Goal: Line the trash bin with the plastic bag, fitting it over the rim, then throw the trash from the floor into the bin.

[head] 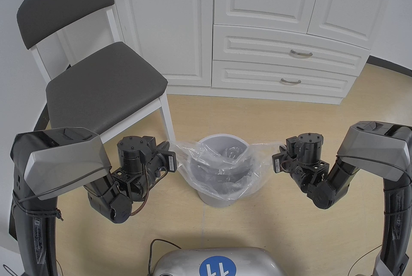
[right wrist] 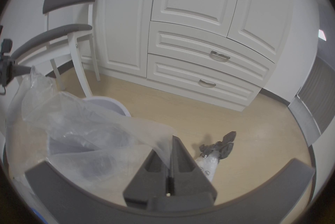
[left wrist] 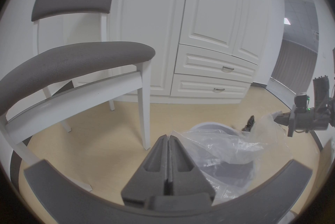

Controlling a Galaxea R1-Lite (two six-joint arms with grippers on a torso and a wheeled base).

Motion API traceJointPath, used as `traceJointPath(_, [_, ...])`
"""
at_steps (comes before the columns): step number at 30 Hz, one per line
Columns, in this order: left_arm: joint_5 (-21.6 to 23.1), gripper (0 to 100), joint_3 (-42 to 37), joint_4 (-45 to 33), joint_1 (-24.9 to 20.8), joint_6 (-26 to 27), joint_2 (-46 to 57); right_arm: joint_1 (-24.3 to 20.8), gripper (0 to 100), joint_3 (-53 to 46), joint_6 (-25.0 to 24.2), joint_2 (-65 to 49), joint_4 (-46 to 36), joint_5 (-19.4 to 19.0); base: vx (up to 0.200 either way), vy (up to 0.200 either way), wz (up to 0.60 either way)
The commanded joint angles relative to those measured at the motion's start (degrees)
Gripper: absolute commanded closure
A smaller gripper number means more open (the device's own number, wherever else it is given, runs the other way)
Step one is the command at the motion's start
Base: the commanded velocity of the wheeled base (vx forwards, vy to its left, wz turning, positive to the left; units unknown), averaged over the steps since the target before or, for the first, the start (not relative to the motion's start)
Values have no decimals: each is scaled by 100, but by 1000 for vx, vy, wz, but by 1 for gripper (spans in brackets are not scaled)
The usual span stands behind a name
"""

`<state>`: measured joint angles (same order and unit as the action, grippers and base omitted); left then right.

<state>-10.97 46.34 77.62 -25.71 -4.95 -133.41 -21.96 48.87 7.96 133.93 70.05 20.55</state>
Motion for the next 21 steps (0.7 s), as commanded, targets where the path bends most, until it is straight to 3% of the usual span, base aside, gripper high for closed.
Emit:
traceJointPath(1, [166, 100, -239, -10, 13, 73, 211, 69, 100, -352, 197, -139, 150, -34, 0, 0, 0])
traceJointPath(3, [271, 100, -389, -10, 13, 143, 219, 156, 100, -730, 610, -139, 352, -210, 0, 0, 0])
traceJointPath(7, [412, 100, -591, -10, 22, 346, 228, 227, 100, -1064, 935, -156, 624, -508, 0, 0, 0])
traceJointPath(21, [684, 100, -1056, -10, 13, 574, 518, 288, 100, -1811, 1480, -728, 589, -535, 0, 0, 0])
